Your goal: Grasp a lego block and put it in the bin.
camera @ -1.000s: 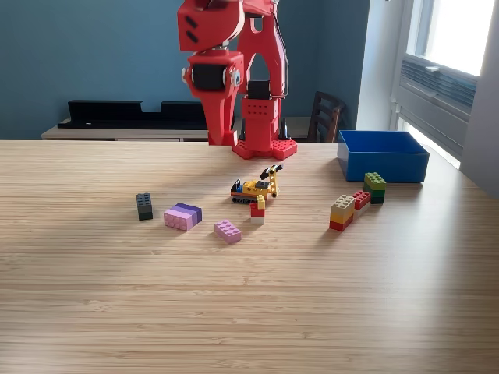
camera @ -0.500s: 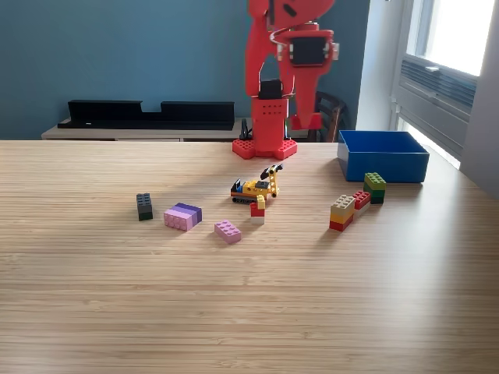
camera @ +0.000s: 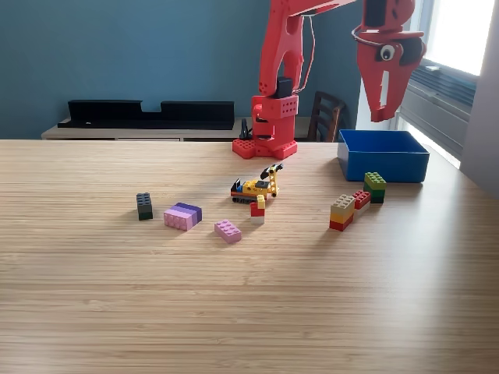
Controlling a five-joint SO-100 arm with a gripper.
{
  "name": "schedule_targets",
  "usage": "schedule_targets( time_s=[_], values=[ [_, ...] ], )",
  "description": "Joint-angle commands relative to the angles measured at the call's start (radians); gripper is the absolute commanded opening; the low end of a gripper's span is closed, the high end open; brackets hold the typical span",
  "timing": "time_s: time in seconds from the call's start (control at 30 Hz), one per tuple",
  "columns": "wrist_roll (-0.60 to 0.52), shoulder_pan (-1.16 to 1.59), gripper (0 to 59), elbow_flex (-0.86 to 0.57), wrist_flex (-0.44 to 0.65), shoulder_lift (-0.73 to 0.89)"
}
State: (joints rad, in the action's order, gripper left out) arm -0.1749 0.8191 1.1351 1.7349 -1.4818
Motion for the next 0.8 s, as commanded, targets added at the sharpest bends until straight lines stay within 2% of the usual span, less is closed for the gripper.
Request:
schedule_targets(
  time_s=[0.03, 0.2, 0.5, 0.67, 0.73, 0.8],
  values=[
    [0.067, 0.225, 0.1, 0.02, 0.04, -0.026],
    [0.107, 0.356, 0.1, 0.031, 0.04, -0.014],
    [0.137, 0.377, 0.3, 0.015, 0.04, -0.012],
    [0.15, 0.38, 29.6, 0.018, 0.04, -0.012],
    [0.152, 0.38, 36.0, 0.02, 0.04, -0.012],
    [0.152, 0.38, 38.6, 0.02, 0.04, -0.012]
  ],
)
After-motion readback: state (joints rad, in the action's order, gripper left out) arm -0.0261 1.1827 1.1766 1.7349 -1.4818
